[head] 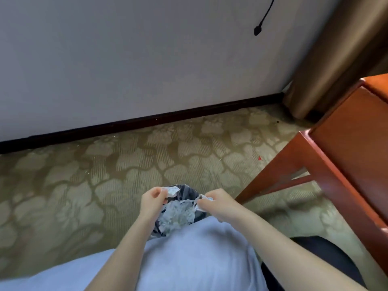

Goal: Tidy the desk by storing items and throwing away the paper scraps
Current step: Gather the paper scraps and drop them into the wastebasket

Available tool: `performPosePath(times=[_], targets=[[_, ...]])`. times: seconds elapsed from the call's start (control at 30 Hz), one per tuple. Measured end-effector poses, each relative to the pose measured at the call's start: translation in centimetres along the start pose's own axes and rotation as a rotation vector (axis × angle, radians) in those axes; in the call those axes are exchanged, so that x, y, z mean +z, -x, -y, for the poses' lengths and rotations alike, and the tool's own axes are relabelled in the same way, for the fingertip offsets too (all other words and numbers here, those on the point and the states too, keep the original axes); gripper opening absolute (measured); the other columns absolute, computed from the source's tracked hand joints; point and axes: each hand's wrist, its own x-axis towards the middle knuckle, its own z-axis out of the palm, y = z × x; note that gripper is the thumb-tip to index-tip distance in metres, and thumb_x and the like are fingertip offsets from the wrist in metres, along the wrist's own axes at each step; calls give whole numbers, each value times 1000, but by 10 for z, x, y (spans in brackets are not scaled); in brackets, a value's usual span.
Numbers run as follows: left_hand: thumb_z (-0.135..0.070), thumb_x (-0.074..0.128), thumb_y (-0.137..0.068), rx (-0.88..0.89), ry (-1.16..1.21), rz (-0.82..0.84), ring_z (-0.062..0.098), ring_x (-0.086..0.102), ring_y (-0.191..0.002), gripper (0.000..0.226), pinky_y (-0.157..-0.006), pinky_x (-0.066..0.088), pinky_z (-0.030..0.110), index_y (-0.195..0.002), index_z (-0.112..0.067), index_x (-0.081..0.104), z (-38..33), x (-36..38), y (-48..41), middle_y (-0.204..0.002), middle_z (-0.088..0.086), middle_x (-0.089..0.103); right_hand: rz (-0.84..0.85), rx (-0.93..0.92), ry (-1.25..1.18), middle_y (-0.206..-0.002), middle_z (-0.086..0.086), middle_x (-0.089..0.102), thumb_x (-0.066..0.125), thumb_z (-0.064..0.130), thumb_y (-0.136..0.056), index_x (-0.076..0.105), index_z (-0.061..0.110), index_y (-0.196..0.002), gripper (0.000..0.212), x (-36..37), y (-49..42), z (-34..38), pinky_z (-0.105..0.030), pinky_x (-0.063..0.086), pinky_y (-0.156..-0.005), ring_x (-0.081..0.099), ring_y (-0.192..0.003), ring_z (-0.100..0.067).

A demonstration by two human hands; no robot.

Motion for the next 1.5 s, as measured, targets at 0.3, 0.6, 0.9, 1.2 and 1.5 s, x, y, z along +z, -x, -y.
performPosePath(times=[0.3, 0.6, 0.9, 1.2, 1.5], targets=[[-15, 53, -90, -88, -271, -40, 20, 53, -65, 15, -55, 38, 26, -86, -6, 64, 42, 10, -47, -76, 9, 63, 61, 177, -42, -57, -1, 24, 50, 14, -89, 25, 18, -58, 40, 43, -87, -23, -25, 19, -49, 21, -48, -14], [-15, 49, -94, -104, -452, 85, 15, 54, -93, 23, -77, 40, 27, -113, -10, 61, 48, 9, -54, -108, 3, 62, 190, 272, -116, -139, -23, 35, 45, 17, -95, 52, -10, -114, 34, 50, -92, -43, -30, 39, -67, 55, -105, -44], [-16, 48, -95, 274, -447, 234, 15, 60, -98, 20, -88, 47, 28, -107, -11, 64, -25, 31, 1, -102, 1, 66, -78, 175, -250, -72, -9, 59, 45, 8, -93, 59, 13, -75, 24, -3, -30, -38, -21, 40, -50, 52, -59, -11], [-27, 51, -94, 682, -797, 566, 9, 60, -96, 23, -88, 47, 23, -108, -13, 63, -136, 45, 114, -106, -2, 66, -297, -129, -73, -65, 1, 62, 51, 14, -91, 60, 20, -70, 23, -85, 96, 0, -21, 45, -48, 57, -55, -12], [-36, 49, -94, 1086, -937, 678, 3, 61, -98, 21, -89, 51, 25, -106, -24, 61, -228, 58, 256, -107, -12, 65, -602, -367, 182, -69, 2, 66, 52, 19, -92, 64, 20, -81, 16, -151, 300, 18, -23, 55, -52, 61, -59, -7]])
